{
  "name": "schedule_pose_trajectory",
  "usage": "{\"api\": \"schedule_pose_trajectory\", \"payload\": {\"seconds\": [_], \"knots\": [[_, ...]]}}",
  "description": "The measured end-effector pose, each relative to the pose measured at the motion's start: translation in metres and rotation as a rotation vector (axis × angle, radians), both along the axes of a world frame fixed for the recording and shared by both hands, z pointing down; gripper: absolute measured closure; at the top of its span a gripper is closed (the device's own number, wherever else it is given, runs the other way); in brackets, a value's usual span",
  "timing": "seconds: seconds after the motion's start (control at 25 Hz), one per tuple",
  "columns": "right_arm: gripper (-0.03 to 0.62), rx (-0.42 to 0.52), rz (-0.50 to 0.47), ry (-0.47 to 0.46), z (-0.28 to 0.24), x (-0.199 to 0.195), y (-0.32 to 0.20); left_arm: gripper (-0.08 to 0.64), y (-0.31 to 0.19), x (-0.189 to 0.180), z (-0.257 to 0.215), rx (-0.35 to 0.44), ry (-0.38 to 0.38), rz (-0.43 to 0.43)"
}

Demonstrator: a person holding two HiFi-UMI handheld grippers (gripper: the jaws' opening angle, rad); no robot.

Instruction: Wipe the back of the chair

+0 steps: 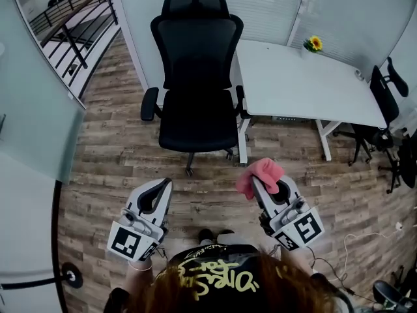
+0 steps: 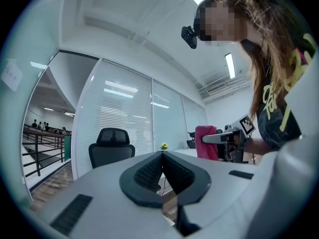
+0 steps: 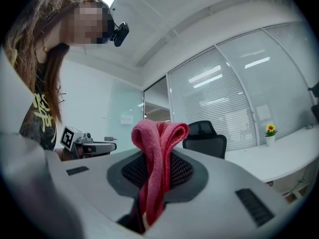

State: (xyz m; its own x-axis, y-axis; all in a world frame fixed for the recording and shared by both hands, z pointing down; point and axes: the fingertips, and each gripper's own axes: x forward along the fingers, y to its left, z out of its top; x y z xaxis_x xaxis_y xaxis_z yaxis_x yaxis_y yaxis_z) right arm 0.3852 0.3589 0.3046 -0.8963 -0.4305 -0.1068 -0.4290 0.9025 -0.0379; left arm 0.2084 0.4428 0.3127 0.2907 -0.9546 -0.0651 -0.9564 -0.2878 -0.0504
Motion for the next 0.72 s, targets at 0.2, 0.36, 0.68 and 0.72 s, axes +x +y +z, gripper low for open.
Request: {"api": "schedule_pose_trajectory", "payload": {"seconds": [0.2, 0.36, 0.68, 0.72], "knots": [[0.526, 0.001, -0.006, 0.001, -0.001, -0.004, -0.003, 0.566, 0.006, -0.009, -0.003, 0.003, -0.005, -0.031], [0.526, 0.013, 0.010, 0.035, 0.002, -0.006, -0.001, 0.566, 0.009, -0.015, -0.003, 0.007, 0.015, -0.043], [0.526, 0.089, 0.061, 0.114, 0.007, -0.011, -0.003, 0.566, 0.014, -0.028, 0.008, -0.022, 0.002, -0.043], [0.526, 0.089, 0.063, 0.112, 0.006, -0.012, -0.003, 0.566, 0.013, -0.031, 0.011, -0.031, 0.003, -0.047]]}}
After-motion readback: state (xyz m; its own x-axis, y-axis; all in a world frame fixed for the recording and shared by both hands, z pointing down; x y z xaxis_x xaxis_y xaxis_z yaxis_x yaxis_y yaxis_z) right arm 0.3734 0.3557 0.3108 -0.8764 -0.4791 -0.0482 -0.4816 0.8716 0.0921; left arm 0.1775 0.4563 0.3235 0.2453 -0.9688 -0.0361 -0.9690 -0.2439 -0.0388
